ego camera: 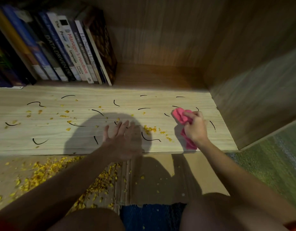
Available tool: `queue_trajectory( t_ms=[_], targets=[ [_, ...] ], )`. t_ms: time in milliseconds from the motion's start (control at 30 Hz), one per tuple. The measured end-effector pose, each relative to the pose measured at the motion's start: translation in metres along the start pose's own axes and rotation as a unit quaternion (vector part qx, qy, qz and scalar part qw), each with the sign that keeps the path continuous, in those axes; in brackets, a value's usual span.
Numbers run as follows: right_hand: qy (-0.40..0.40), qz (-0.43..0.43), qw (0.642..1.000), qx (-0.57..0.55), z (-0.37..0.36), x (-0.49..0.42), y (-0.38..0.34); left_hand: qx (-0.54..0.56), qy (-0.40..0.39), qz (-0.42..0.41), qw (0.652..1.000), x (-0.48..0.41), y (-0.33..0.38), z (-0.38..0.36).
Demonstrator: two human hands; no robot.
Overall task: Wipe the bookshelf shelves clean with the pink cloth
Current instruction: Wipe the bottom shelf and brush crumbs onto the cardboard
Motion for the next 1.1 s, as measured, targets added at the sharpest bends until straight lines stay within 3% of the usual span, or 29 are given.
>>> queue_trajectory(
  t_ms=[200, 367, 500, 600, 700, 833, 933, 1033, 1100],
  targets=[
    [-0.046, 0.048, 0.996, 0.058, -0.033, 0.043, -0.025, -0.002, 0.063, 0.016, 0.998, 0.009, -0.007, -0.008],
    [-0.146, 0.079, 0.982, -0.086, -0.051, 0.068, -0.058, -0.052, 0.074, 0.016, 0.996, 0.017, -0.009, -0.012],
    [-0.103, 0.04, 0.982, -0.156, -0.032, 0.053, -0.055, -0.037, 0.069, 0.011, 0.997, 0.024, -0.02, -0.017],
    [-0.028, 0.017, 0.995, -0.097, -0.025, 0.041, -0.036, -0.036, 0.063, 0.012, 0.997, 0.031, -0.026, -0.023],
    [-0.048, -0.002, 0.999, -0.017, -0.032, 0.047, -0.031, -0.057, 0.059, 0.025, 0.996, 0.037, -0.033, -0.025],
    [-0.079, 0.045, 0.996, 0.009, -0.049, 0.064, -0.052, -0.06, 0.057, 0.025, 0.996, 0.042, -0.037, -0.022],
    [-0.15, 0.106, 0.983, 0.004, -0.069, 0.081, -0.07, -0.055, 0.05, 0.026, 0.997, 0.044, -0.038, -0.022],
    [-0.205, 0.146, 0.965, -0.075, -0.079, 0.096, -0.086, -0.047, 0.031, 0.011, 0.998, 0.045, -0.035, -0.023],
    [-0.187, 0.146, 0.964, -0.123, -0.076, 0.093, -0.091, -0.049, 0.025, -0.008, 0.998, 0.045, -0.032, -0.024]
  ],
)
Point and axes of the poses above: each hand's wrist, its own x-axis away from the middle knuckle, its own z-axis out of the back of the hand, y = z × x, the point moved 3 cm from there along -x, towards the middle knuckle, and after that the axes turned 2 degrees about y, right-handed, at the moved point
